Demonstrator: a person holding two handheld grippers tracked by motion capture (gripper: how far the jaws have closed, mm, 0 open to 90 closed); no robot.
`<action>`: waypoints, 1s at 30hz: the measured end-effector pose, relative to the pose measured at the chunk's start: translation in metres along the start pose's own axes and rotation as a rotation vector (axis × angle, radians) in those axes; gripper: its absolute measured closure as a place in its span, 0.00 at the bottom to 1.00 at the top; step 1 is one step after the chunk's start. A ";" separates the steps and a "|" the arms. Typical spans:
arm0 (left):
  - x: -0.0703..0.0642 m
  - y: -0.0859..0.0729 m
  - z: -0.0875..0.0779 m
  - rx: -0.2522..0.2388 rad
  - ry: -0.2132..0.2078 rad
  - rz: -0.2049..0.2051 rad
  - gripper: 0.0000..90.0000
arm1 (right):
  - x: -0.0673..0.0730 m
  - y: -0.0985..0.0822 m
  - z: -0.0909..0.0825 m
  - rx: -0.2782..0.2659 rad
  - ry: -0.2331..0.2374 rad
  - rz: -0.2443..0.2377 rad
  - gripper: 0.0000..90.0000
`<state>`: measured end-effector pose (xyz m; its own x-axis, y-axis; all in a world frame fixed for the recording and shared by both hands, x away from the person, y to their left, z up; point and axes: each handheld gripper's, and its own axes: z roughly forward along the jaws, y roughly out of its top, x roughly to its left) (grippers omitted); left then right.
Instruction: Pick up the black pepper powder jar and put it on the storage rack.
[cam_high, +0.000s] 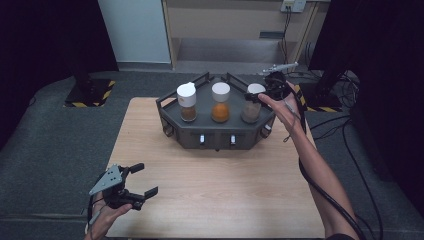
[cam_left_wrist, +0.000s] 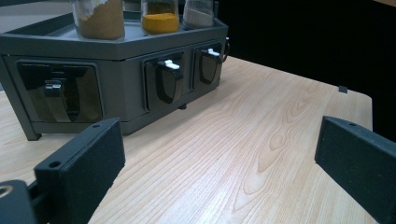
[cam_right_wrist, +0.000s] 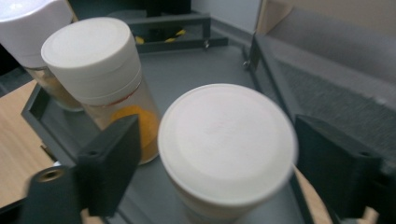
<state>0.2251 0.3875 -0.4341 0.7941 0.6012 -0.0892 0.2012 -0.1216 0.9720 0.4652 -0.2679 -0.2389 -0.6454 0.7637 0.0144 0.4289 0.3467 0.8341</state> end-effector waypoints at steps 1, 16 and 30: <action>0.000 0.000 0.000 0.000 0.000 0.001 0.00 | 0.000 -0.001 -0.002 -0.015 -0.003 0.002 0.11; -0.001 0.001 0.001 0.005 -0.006 0.004 0.00 | 0.008 -0.005 -0.061 -0.133 0.033 -0.042 0.09; -0.002 0.001 0.001 0.005 -0.006 0.005 0.00 | 0.025 -0.038 -0.103 -0.239 0.115 -0.106 0.09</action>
<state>0.2249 0.3853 -0.4334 0.7983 0.5962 -0.0854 0.2001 -0.1287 0.9713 0.3676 -0.3186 -0.2135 -0.7519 0.6586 -0.0287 0.2027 0.2724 0.9406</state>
